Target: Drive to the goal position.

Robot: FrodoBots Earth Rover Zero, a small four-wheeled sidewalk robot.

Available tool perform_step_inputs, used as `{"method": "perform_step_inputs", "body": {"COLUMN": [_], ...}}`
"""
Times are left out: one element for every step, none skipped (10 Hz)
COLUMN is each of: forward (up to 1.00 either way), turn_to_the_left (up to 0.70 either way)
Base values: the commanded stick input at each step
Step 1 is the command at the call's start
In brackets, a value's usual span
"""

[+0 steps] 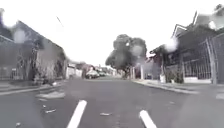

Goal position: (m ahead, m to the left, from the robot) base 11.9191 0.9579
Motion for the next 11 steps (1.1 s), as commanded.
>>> {"method": "perform_step_inputs", "body": {"forward": [1.0,1.0,1.0,1.0,1.0,1.0,1.0,1.0,1.0,1.0,1.0], "turn_to_the_left": [0.0,0.0,0.0,-0.01,-0.26,-0.06,-0.34,-0.4,-0.4,-0.19,0.17]}}
